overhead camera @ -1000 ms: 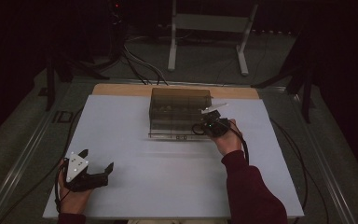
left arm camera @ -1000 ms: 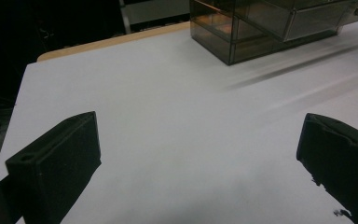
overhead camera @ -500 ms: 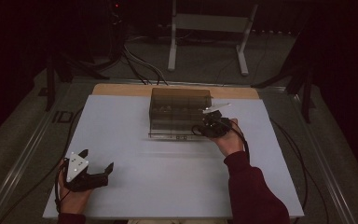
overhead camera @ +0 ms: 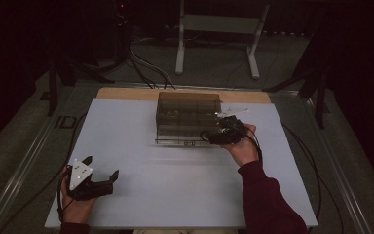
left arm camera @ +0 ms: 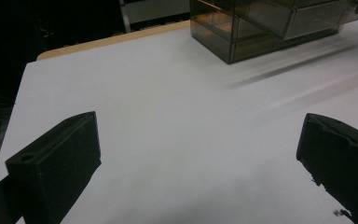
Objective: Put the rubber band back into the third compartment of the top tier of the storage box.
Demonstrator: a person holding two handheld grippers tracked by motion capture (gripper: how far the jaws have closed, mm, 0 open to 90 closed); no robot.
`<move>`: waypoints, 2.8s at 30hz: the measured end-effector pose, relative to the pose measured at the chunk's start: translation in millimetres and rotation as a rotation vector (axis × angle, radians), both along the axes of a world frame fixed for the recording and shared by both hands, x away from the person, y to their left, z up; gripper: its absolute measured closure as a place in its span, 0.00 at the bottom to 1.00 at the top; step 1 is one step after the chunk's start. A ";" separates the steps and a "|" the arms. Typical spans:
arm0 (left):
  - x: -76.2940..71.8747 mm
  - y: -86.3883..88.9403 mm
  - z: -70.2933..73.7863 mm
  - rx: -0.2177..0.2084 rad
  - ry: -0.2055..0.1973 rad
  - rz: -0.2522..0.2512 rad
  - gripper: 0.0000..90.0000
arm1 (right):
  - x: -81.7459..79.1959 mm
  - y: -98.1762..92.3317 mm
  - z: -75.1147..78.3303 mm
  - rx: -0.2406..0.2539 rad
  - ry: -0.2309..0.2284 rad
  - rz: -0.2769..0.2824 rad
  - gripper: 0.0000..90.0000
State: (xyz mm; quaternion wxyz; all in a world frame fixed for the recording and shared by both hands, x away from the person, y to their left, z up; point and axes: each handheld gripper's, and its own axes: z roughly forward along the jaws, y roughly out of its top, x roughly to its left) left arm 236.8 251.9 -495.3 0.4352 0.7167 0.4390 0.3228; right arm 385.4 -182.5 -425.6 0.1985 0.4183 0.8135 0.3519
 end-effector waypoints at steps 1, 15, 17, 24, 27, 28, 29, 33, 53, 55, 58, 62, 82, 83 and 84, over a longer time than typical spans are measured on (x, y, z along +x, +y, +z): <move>0.0 0.0 0.0 -0.001 0.000 0.000 0.00 | -1.2 -1.3 0.6 0.007 -0.007 -0.006 0.19; -0.4 0.2 0.3 0.001 -0.001 0.002 0.00 | -15.8 -21.5 1.6 0.011 -0.042 -0.041 0.05; -0.3 0.2 0.3 0.000 0.000 0.002 0.00 | -18.4 -24.6 1.6 0.024 -0.045 -0.035 0.05; -0.1 -0.1 -0.1 -0.001 -0.001 0.002 0.00 | -26.0 -35.5 -1.9 0.045 -0.067 -0.049 0.04; -0.1 0.0 0.0 -0.003 0.000 0.002 0.00 | -30.8 -40.5 -4.6 0.049 -0.076 -0.058 0.04; -0.1 0.0 0.1 -0.003 0.000 0.003 0.00 | -32.5 -42.2 -5.3 0.048 -0.078 -0.062 0.04; -0.1 0.0 0.1 -0.003 0.000 0.003 0.00 | -34.4 -43.5 -5.5 0.046 -0.079 -0.065 0.04; 0.0 0.0 0.1 -0.006 0.000 0.002 0.00 | -44.2 -47.2 -3.3 0.030 -0.105 -0.079 0.03; 1.8 -0.5 3.2 -0.026 -0.010 0.004 0.00 | -72.3 -67.2 -18.8 0.011 -0.123 -0.111 0.03; 2.1 -0.1 3.4 -0.029 -0.010 0.005 0.00 | -73.7 -69.7 -23.1 0.012 -0.114 -0.116 0.02; 2.5 0.1 3.3 -0.032 -0.010 0.007 0.00 | -76.9 -72.4 -27.8 0.014 -0.108 -0.118 0.01; 2.9 0.7 3.8 -0.035 -0.013 0.007 0.00 | -82.9 -74.6 -27.8 0.030 -0.127 -0.112 0.01; 2.0 4.5 7.6 -0.058 -0.044 0.004 0.00 | -113.9 -100.1 -49.9 0.109 -0.174 -0.114 0.00; 1.9 5.0 7.7 -0.061 -0.047 0.004 0.00 | -115.3 -101.7 -51.2 0.118 -0.178 -0.114 0.00; 1.9 5.5 7.8 -0.064 -0.047 0.002 0.00 | -116.9 -103.3 -52.4 0.127 -0.184 -0.115 0.00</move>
